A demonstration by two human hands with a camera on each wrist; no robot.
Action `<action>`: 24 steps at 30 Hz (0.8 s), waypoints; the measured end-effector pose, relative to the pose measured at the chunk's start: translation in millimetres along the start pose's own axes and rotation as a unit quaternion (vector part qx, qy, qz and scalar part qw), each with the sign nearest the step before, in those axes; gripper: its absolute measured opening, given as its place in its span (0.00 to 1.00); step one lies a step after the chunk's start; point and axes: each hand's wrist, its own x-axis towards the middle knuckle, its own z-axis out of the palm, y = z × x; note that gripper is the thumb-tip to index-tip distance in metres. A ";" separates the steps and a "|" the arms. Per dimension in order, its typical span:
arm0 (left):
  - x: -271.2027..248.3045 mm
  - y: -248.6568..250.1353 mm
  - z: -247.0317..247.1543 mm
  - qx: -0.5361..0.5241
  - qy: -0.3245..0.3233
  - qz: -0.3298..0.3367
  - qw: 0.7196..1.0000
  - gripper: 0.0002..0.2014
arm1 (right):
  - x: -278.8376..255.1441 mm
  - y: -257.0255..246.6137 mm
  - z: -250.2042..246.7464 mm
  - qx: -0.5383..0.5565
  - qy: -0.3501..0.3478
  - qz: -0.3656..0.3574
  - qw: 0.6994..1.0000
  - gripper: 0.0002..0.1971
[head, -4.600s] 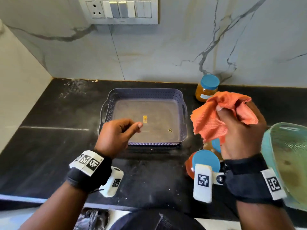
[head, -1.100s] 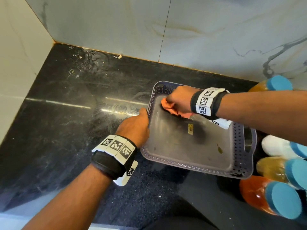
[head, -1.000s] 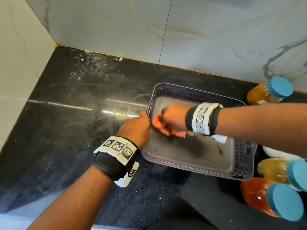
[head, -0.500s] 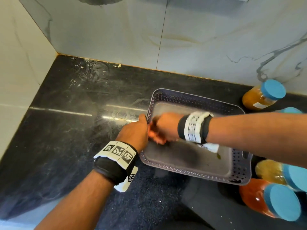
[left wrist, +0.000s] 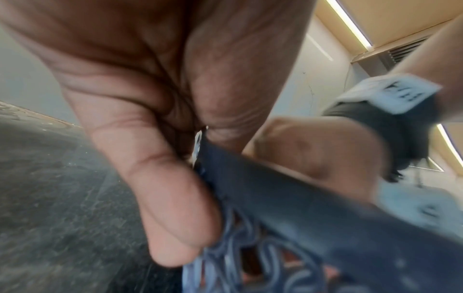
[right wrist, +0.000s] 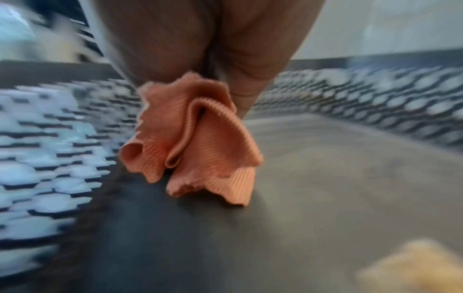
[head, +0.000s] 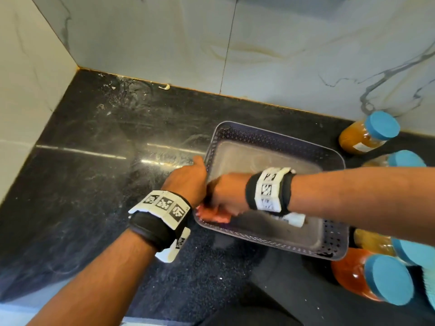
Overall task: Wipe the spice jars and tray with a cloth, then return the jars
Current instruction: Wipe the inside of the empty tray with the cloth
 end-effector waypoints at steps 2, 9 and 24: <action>1.8 -0.1 -0.7 0.011 0.012 -0.003 1.000 0.13 | -0.1 -24.3 7.5 -0.045 -0.004 -0.029 0.999 0.09; -1.5 1.1 0.5 0.022 0.017 0.002 1.000 0.14 | -48.4 -11.3 14.6 -0.086 -0.099 -0.045 0.990 0.06; 4.1 -5.5 4.4 0.009 0.018 0.002 1.000 0.18 | -62.3 -9.8 24.3 -0.072 -0.147 -0.037 0.986 0.08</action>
